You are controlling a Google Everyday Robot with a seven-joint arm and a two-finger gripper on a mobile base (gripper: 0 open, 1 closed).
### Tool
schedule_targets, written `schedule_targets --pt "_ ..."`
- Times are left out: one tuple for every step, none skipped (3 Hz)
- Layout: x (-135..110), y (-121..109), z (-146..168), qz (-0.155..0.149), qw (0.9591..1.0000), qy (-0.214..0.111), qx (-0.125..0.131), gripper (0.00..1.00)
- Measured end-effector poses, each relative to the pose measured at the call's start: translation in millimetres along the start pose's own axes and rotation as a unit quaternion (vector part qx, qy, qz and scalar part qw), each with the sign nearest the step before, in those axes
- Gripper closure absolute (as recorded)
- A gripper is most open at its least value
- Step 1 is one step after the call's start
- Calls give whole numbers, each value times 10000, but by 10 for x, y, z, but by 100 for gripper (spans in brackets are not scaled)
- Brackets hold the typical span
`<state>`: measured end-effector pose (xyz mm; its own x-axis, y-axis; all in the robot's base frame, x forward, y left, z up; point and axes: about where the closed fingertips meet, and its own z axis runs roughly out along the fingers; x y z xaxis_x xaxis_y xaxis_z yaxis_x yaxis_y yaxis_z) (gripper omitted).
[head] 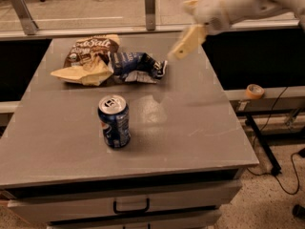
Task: Move blue chip bag near brown chip bag
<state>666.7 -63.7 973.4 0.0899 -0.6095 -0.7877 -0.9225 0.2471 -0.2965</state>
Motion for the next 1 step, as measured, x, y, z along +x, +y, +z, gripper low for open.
schedule_targets --pt "96 -9 -163 121 9999 -29 91 0"
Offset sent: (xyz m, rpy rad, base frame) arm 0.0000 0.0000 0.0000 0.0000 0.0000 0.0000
